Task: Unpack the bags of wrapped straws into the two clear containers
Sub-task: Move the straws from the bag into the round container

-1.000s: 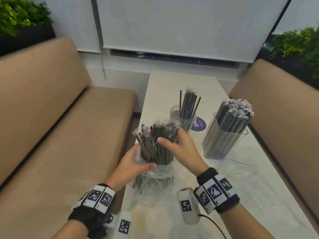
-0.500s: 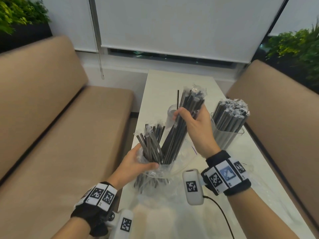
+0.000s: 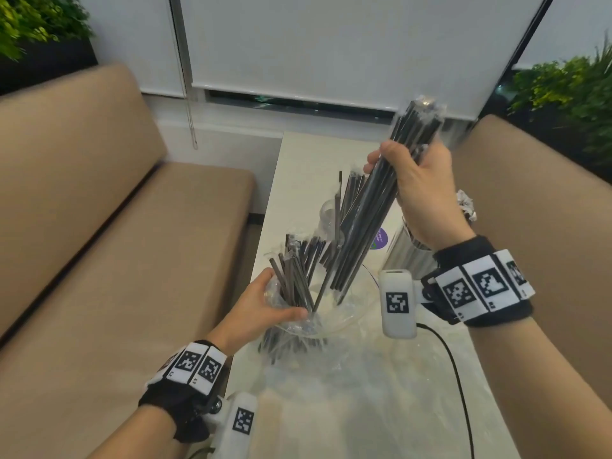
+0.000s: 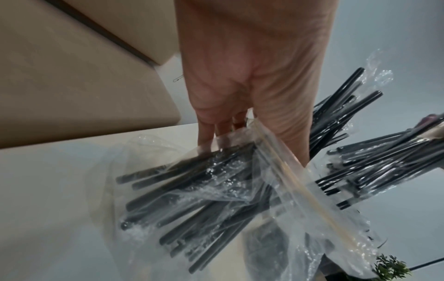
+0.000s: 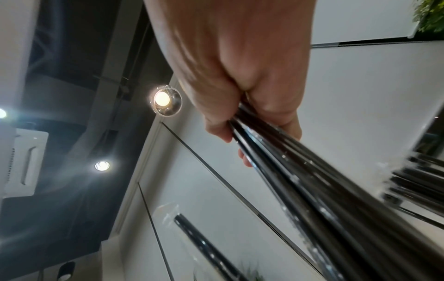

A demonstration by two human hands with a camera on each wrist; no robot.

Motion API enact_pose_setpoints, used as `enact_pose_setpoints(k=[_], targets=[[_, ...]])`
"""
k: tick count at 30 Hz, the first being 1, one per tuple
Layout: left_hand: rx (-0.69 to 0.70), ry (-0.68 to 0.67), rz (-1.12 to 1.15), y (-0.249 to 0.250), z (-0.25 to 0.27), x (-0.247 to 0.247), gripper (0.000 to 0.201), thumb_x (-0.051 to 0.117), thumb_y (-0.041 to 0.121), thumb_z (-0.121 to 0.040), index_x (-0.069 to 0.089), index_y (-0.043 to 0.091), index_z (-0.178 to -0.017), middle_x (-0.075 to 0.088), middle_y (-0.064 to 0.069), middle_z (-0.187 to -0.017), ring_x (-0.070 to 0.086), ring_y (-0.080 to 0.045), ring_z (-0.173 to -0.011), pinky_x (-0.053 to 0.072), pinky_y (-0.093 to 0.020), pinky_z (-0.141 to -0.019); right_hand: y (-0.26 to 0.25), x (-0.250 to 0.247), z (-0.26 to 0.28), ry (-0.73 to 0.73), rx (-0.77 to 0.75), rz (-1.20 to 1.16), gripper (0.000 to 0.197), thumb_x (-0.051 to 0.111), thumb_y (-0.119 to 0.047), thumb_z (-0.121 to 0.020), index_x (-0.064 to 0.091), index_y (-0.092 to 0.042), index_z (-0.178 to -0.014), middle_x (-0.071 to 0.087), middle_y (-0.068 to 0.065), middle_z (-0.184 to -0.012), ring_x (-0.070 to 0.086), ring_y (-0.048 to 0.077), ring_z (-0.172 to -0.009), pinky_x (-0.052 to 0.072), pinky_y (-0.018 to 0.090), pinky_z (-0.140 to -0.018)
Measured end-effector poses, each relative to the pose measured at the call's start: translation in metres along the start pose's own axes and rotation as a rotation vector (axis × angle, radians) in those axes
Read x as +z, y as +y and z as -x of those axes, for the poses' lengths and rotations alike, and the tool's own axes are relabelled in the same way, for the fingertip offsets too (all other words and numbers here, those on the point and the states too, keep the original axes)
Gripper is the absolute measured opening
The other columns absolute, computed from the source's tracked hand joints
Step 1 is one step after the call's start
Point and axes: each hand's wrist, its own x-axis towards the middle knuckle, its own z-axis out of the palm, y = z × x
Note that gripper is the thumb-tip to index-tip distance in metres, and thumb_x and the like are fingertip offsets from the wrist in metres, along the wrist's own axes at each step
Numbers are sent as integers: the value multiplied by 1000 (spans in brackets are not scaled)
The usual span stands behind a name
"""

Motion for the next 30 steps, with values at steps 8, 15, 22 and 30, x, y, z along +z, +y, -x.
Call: enact_pose_setpoints(k=[8,15,22,30], targets=[[-27,16,24,-1,1,9,56,86,15,-70,55,29,-115,68,22,-101,60,24,-85,42,5,-66,58,6,25,49,217,25,26,59,-13,-91,56,7,-107,69,21,-87,69,32,-84,56,48,-87],[-46,3,42,-4,-4,14,60,84,34,-73,54,36,-126,67,19,-119,60,12,-105,45,-13,-81,65,19,59,-375,225,43,17,71,-12,-86,68,-14,-103,70,0,-88,69,16,-86,56,35,-90],[-48,17,52,-4,-1,13,56,82,31,-75,56,35,-124,67,20,-117,61,14,-102,47,-12,-81,76,24,69,-448,245,98,19,76,0,-78,66,-9,-92,70,-5,-77,67,7,-74,54,19,-72],[-83,8,44,-6,-2,10,44,81,28,-77,58,23,-113,72,23,-104,64,15,-92,48,-23,-98,38,-1,30,-221,164,-6,17,64,-5,-88,62,8,-99,70,12,-84,70,17,-78,59,23,-76]])
